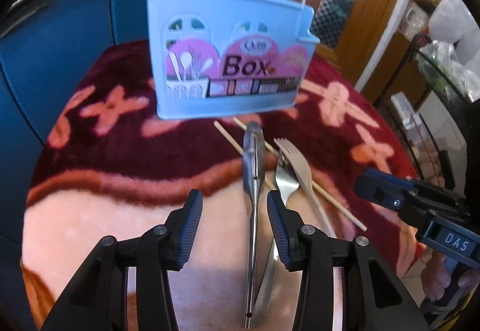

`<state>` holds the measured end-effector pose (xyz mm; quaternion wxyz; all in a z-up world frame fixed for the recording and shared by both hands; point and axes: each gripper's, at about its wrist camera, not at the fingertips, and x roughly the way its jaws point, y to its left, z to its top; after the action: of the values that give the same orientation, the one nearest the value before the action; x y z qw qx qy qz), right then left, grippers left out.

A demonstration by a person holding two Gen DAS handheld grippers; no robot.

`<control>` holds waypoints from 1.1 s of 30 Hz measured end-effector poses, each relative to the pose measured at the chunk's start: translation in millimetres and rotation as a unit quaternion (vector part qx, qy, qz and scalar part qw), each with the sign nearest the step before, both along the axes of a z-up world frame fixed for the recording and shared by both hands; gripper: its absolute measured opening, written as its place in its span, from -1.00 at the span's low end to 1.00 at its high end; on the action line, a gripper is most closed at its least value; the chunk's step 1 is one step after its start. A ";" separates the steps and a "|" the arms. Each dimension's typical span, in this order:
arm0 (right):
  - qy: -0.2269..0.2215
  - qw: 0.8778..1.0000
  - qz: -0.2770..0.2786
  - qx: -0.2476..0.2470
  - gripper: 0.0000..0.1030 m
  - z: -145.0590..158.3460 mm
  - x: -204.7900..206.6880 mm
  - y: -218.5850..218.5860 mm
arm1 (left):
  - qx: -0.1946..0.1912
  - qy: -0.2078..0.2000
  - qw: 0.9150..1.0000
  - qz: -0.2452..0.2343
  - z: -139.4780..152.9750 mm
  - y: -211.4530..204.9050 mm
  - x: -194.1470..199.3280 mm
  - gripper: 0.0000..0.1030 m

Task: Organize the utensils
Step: 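Close the left tool on a metal butter knife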

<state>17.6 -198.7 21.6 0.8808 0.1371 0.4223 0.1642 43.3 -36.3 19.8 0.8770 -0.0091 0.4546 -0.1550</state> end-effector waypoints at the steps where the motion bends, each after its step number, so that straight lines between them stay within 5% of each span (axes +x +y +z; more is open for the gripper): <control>1: 0.002 1.000 0.001 0.000 -0.42 -1.2 0.0 -0.1 | 0.003 0.003 1.000 -0.003 -2.2 -1.6 0.4 -0.11; 12: 0.011 1.000 0.007 0.003 -0.42 -8.5 1.6 -1.7 | 0.040 0.014 0.999 -0.023 -20.7 -21.7 10.3 -0.13; 15: 0.011 1.000 0.009 0.004 -0.41 -8.6 2.5 -1.8 | 0.040 0.014 0.999 -0.022 -21.9 -21.8 13.4 -0.43; 18: 0.011 1.000 0.011 0.004 -0.41 -8.7 2.4 -1.2 | 0.024 0.018 0.999 -0.024 -21.6 -19.0 14.5 -0.71; 33: 0.033 0.998 0.054 -0.002 -0.41 -8.6 4.6 25.7 | -0.069 -0.007 0.997 0.022 -11.6 25.1 3.9 -0.72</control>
<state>22.2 -173.0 13.0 0.8567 0.1174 0.4579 0.2063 47.2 -11.3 8.2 0.8808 -0.0781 0.4363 -0.1667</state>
